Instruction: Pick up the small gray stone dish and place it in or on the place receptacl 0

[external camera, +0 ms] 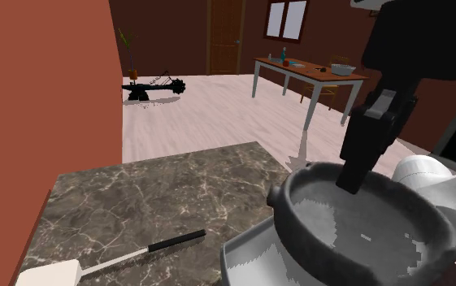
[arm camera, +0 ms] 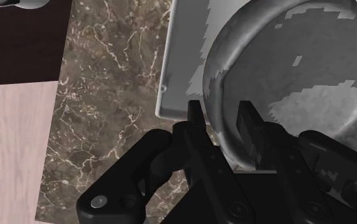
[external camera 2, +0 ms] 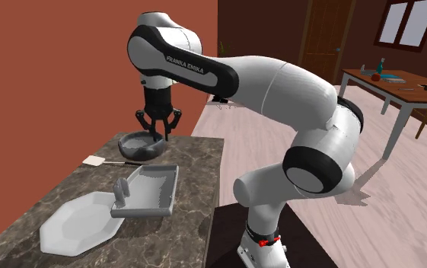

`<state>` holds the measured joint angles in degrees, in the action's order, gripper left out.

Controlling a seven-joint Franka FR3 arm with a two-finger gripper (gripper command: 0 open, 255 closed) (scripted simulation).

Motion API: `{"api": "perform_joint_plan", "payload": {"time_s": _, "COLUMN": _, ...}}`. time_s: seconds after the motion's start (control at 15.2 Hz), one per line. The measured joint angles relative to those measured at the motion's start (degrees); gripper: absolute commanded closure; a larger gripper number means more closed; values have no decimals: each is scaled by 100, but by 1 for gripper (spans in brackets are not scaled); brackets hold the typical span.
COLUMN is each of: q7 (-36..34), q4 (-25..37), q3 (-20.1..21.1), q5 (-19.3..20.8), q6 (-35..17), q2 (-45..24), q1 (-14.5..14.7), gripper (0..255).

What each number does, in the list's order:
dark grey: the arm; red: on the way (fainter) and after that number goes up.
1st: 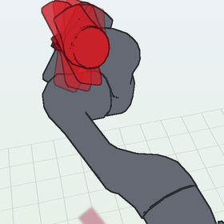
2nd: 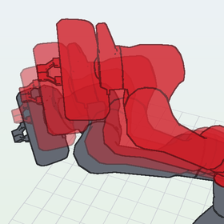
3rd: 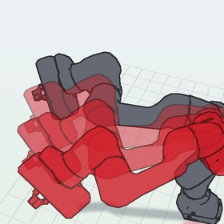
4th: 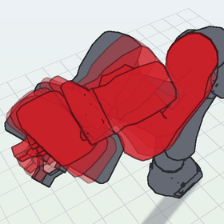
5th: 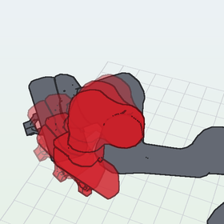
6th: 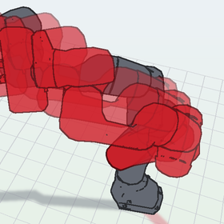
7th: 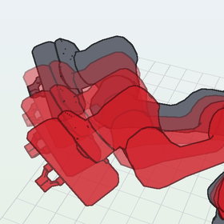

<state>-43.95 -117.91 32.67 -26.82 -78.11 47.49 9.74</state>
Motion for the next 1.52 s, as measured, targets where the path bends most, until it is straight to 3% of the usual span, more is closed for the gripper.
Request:
{"api": "perform_joint_plan", "payload": {"time_s": 0.99, "q7": 135, "q4": -1280, "q3": 340, "q5": -353, "q6": -880, "q2": 437, "q1": 179, "gripper": 255}}
{"api": "perform_joint_plan", "payload": {"time_s": 1.45, "q7": 163, "q4": -1455, "q3": 397, "q5": -408, "q6": -1017, "q2": 479, "q1": 200, "gripper": 255}}
{"api": "perform_joint_plan", "payload": {"time_s": 1.52, "q7": 163, "q4": -1456, "q3": 398, "q5": -408, "q6": -1018, "q2": 480, "q1": 200, "gripper": 0}}
